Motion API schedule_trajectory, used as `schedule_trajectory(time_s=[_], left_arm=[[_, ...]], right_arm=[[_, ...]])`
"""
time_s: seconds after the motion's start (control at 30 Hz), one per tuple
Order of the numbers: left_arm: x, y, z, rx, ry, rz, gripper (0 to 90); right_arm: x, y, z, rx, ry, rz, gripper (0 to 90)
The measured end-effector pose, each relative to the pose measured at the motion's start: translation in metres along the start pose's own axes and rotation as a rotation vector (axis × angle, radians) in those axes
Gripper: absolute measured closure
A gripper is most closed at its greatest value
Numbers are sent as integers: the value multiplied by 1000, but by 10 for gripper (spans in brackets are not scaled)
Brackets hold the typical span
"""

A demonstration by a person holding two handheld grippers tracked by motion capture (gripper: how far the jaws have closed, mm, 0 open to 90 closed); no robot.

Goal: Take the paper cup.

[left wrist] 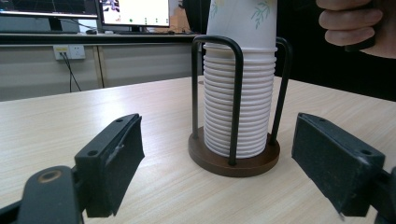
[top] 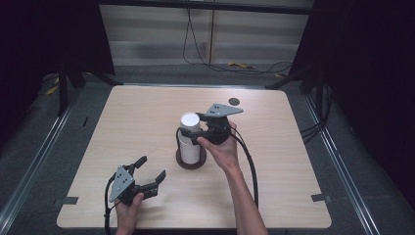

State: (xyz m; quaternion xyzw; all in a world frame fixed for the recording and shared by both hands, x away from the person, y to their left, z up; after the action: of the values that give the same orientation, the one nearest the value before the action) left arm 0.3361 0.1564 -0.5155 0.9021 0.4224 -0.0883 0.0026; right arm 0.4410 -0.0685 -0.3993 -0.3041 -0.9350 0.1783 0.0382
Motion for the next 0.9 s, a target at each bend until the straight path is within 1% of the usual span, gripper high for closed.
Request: schedule_trajectory(time_s=[0.07,0.13,0.17,0.23,0.27,0.57,0.7,0.77,0.9], left_arm=[[0,0,0,-1,-1,1,164],[0,0,0,-1,-1,2,164],[0,0,0,-1,-2,1,164],[0,0,0,1,-1,5,164],[0,0,0,1,-1,6,164],[0,0,0,2,0,7,164],[-1,0,0,2,-2,5,164],[-1,0,0,0,-3,5,164],[-1,0,0,1,-2,5,164]], right_arm=[[-1,3,0,9,13,-15,247],[-2,4,0,18,14,-12,251],[-2,5,1,29,14,-15,267],[-3,4,1,30,16,-18,274],[-3,4,0,35,14,-21,286],[-2,3,-3,103,-6,-17,290],[-3,3,-3,105,-1,-20,297],[-2,3,-3,115,-6,-23,310],[-2,3,-4,113,-15,-19,319]])
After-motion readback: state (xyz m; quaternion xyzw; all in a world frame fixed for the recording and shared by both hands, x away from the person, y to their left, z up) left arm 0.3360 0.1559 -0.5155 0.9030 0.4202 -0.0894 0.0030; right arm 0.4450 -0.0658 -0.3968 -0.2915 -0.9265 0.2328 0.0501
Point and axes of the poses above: each handheld gripper's, and its own axes: y roughly forward along the jaws, z roughly out of its underside, x roughly to its left, the point moved 4 cm from there along y, roughly forward along the jaws, and after that the axes turned 7 degrees about -y, right-handed, at the moved point
